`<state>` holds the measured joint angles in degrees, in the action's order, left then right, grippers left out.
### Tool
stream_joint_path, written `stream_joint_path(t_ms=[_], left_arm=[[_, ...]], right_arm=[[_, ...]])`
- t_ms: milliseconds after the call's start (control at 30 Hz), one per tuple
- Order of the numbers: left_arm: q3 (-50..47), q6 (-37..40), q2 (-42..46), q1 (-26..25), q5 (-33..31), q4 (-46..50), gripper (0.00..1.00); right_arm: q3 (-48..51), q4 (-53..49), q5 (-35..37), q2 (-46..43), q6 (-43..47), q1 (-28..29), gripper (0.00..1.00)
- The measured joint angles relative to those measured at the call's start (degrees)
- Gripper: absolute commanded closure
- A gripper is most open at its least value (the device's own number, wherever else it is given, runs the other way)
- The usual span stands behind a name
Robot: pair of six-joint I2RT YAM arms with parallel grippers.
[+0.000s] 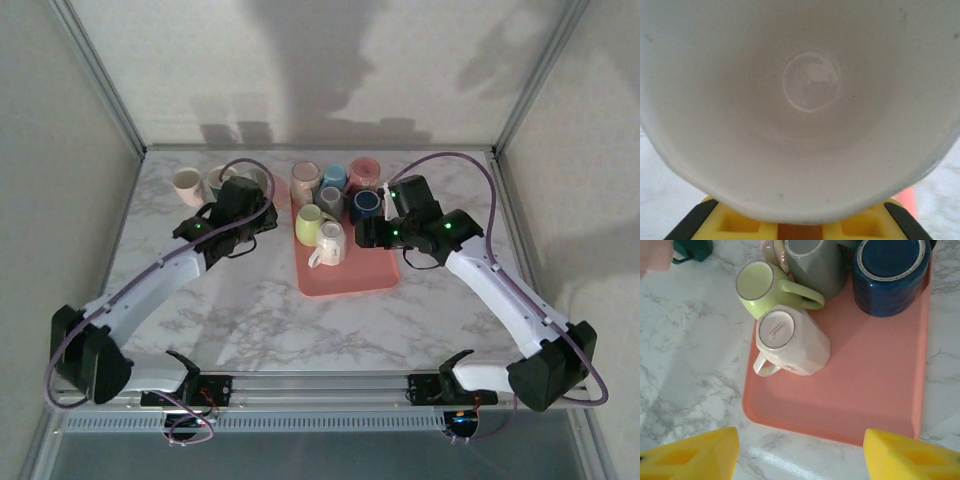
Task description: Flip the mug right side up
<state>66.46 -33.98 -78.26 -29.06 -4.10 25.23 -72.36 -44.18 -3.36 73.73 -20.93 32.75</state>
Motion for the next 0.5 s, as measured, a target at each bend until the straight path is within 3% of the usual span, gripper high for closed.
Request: stream_joint_path(t_ms=[233,500], left_arm=[[8.22,5.2,-11.82,1.14,-5.7,9.31,1.0],[17.49,11.19,-22.84,5.42,-6.73,10.49,1.0]], right_arm=[[-0.83,-0.24,0.94,1.9,0.39,0.0,0.32],[-1.27,-0.22,1.16,4.9,0.68,0.0,0.32]])
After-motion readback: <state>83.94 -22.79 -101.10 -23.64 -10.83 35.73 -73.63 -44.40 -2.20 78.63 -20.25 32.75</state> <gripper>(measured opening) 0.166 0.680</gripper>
